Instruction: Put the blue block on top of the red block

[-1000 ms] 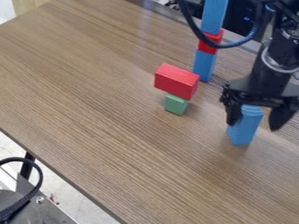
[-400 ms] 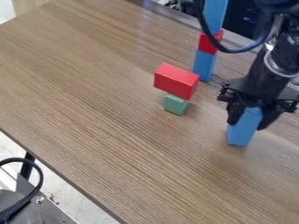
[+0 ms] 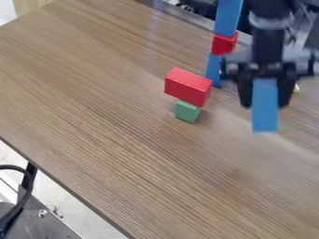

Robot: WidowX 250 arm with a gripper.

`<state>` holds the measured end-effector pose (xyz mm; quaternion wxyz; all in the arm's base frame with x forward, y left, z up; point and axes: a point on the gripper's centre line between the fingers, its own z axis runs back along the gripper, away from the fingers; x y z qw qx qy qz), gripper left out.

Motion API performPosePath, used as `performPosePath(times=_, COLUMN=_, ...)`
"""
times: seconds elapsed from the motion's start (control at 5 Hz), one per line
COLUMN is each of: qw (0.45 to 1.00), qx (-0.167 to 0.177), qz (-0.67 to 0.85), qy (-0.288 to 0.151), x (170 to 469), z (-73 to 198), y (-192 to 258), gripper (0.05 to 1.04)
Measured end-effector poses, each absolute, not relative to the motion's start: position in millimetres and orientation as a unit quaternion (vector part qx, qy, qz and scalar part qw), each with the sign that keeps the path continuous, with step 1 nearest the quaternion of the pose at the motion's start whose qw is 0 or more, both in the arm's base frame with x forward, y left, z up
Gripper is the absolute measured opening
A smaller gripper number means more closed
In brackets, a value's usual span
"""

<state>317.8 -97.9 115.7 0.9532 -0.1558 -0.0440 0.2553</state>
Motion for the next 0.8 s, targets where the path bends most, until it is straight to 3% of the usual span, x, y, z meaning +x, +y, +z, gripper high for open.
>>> performPosePath(times=0.2, qw=0.930, qx=-0.195, qz=0.307, qy=-0.060, x=320, z=135, y=-79, gripper=0.583)
performPosePath(times=0.4, qw=0.920, qx=-0.195, qz=0.331, qy=-0.072, x=322, z=140, y=-63, gripper=0.583)
performPosePath(times=0.6, qw=0.923, qx=-0.128, qz=0.352, qy=-0.092, x=322, z=141, y=-47, gripper=0.583)
performPosePath(times=0.8, qw=0.924, qx=-0.101, qz=0.348, qy=-0.122, x=318, z=159, y=-48, gripper=0.583)
